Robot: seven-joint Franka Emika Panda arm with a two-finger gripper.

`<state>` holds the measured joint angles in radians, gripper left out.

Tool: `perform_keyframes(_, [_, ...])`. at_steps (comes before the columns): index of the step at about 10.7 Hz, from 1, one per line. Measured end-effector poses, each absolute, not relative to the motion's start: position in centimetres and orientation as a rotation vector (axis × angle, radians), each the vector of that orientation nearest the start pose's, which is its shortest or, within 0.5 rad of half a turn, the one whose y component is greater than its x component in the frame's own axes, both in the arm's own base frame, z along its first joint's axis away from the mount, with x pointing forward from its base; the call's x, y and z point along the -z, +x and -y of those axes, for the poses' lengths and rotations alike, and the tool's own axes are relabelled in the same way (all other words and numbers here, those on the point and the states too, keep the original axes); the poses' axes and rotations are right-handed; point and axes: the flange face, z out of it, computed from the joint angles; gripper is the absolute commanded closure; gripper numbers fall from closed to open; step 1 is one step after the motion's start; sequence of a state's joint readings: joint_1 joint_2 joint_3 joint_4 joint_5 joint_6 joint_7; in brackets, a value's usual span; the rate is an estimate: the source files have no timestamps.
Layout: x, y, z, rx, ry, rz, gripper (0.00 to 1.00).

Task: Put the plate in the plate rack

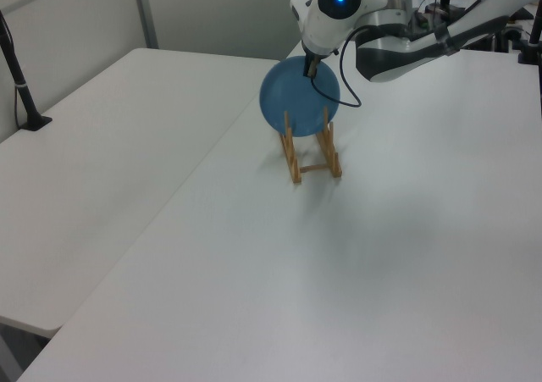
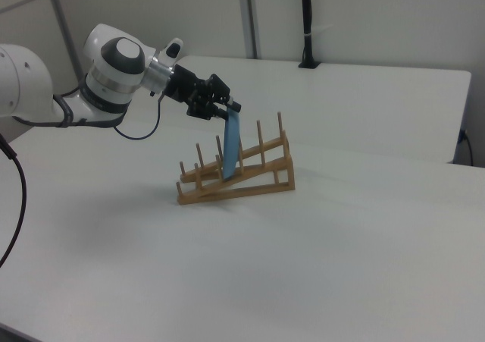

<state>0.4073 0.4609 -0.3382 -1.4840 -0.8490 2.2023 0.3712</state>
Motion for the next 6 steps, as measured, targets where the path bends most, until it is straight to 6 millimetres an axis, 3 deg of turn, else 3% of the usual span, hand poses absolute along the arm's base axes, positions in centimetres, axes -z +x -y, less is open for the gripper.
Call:
perform_keyframes(3, [-46.5,71.2,-6.4,-0.538,2.327,-0.158,0.0])
perform_keyframes(6, [-48.0,70.8,-7.2,-0.571,2.585,0.029,0.0])
